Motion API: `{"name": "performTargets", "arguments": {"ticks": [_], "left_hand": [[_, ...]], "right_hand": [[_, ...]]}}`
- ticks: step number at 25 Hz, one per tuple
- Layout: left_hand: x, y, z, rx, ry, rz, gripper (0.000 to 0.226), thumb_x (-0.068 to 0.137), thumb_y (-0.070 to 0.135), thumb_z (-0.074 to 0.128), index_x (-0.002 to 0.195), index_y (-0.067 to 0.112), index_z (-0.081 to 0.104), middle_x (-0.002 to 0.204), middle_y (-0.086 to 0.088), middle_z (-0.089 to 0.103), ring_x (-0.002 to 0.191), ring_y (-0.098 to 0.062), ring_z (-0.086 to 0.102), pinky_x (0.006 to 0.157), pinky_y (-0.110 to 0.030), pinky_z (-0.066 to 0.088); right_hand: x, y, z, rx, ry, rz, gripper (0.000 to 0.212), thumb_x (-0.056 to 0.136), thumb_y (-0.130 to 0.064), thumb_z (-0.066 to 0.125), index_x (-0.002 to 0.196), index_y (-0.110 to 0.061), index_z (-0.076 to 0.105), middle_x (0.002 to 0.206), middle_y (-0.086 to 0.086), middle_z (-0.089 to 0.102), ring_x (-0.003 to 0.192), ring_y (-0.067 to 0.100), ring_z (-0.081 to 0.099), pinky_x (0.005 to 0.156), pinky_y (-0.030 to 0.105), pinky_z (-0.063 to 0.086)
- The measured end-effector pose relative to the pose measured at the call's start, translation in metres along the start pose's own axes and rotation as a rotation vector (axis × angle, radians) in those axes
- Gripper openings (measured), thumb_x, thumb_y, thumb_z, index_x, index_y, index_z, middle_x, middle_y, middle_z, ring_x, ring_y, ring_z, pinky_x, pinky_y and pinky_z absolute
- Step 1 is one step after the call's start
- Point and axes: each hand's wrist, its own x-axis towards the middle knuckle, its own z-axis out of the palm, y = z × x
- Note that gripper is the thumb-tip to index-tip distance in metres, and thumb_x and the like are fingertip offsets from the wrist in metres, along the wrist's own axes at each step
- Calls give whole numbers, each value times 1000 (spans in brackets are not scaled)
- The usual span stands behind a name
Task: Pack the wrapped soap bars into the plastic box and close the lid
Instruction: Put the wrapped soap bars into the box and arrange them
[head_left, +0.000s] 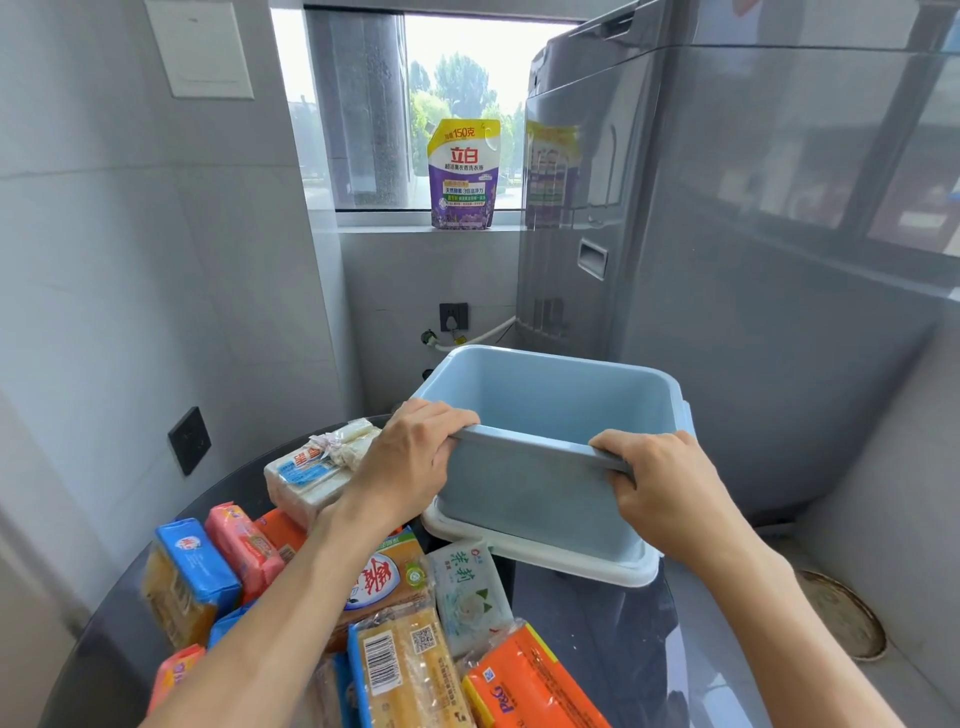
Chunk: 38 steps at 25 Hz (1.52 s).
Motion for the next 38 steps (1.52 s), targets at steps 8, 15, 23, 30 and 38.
{"name": "performTargets", "arguments": {"ticks": [8,15,23,30,38], "left_hand": [[7,-7,-16,22,-112,-43,31,93,5,54,103,29,71,82,24,51,91,-11,48,76,-31,41],[-14,2,-22,75,-71,-92,43,88,7,63,130,19,62,135,-2,58,124,-26,47,107,-44,39],[-78,-1,-56,196,-559,-294,49,88,52,61,132,32,55,131,0,62,118,-23,57,97,-40,48],[-92,-21,-33,-24,-616,-535,85,75,53,75,149,32,38,144,1,54,121,-17,55,91,-25,40],[-88,-21,-20,313,-461,-521,70,59,74,67,110,26,59,114,-4,69,102,-29,64,79,-37,47]], "right_hand": [[2,-1,-4,9,-115,-36,31,79,-5,53,94,-31,62,63,-13,54,72,22,55,53,13,19],[-8,-13,1,-6,-83,-104,30,81,-15,65,110,-24,67,90,-5,69,93,26,62,74,21,35],[-45,-77,3,76,-199,-213,23,87,-45,61,104,-31,64,90,-13,71,86,20,68,70,34,53],[-92,-109,27,-32,-437,-178,76,73,-81,35,128,-31,50,125,-5,63,113,23,57,86,40,44],[-105,-163,66,-2,-308,-29,70,68,-69,37,120,-23,41,97,3,69,103,30,60,93,48,33]]}}
